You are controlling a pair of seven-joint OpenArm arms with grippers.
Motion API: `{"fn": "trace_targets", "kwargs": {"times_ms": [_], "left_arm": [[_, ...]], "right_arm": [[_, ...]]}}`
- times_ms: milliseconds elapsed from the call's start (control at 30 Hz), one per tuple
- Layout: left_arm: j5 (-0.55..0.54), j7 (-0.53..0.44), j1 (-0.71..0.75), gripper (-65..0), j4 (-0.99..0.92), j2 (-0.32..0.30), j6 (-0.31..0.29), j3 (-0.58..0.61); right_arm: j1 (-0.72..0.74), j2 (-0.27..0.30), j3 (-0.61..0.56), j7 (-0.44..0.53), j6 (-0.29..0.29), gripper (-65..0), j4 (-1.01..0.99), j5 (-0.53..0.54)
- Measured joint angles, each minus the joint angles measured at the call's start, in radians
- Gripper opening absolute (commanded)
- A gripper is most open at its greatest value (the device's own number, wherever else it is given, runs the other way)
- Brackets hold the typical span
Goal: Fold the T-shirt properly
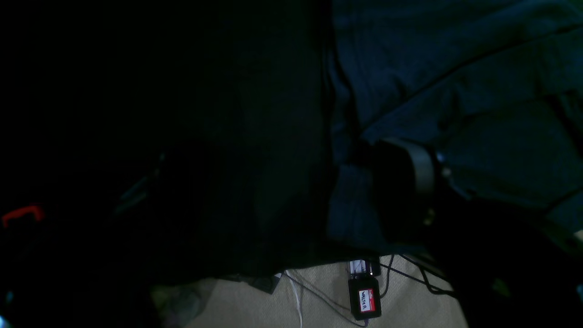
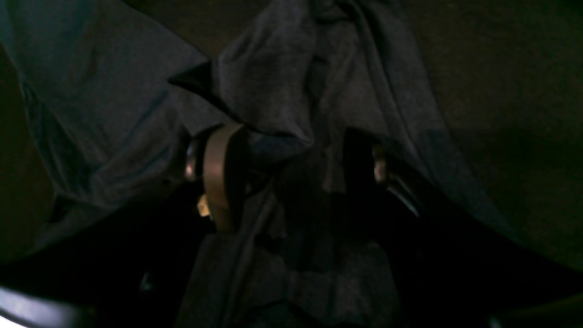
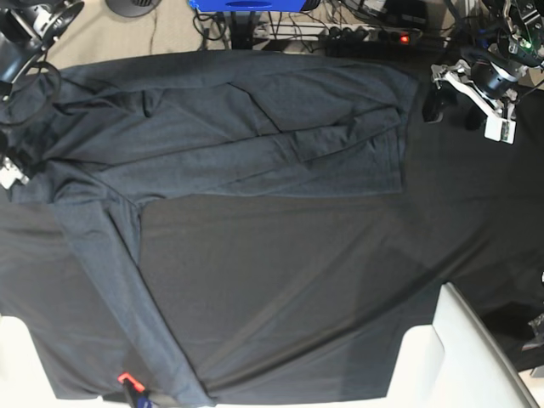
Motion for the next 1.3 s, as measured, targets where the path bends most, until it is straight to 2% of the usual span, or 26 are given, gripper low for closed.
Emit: {"fn": "trace_targets", "kwargs": {"times_ms": [267, 933, 1000, 1133, 1200, 1300], "left_arm": [[0.0, 0.0, 0.001, -11.0, 0.0, 0.0, 0.0, -0.002], [-0.001, -0.001, -0.006, -11.0, -0.01, 0.0, 0.0, -0.002], [0.0, -0.003, -0.009, -11.0, -0.038, 0.0, 0.0, -0.002], [0.003, 0.0, -0.008, -11.0, -0.066, -0.001, 0.0, -0.002], [0.003, 0.0, -0.009, -11.0, -0.07, -0.003, 0.0, -0.002], [0.003, -0.003, -0.011, -11.0, -0.07, -0.003, 0.0, -0.002]], "right_arm": [[0.035, 0.0, -0.001, 0.004, 0.004, -33.2, -0.102, 0.004], [0.07, 0.006, -0.001, 0.004, 0.004, -33.6, -0.106, -0.003], [0.073, 0.003, -0.001, 0.005, 0.004, -40.1, -0.106, -0.003], [0.084, 0.007, -0.001, 0.005, 0.003, -65.0, -0.13, 0.004], [0.089, 0.009, -0.001, 0.005, 0.004, -63.3, -0.149, -0.004], [0.089, 0.024, -0.001, 0.001, 0.007, -65.0, -0.152, -0.003]]}}
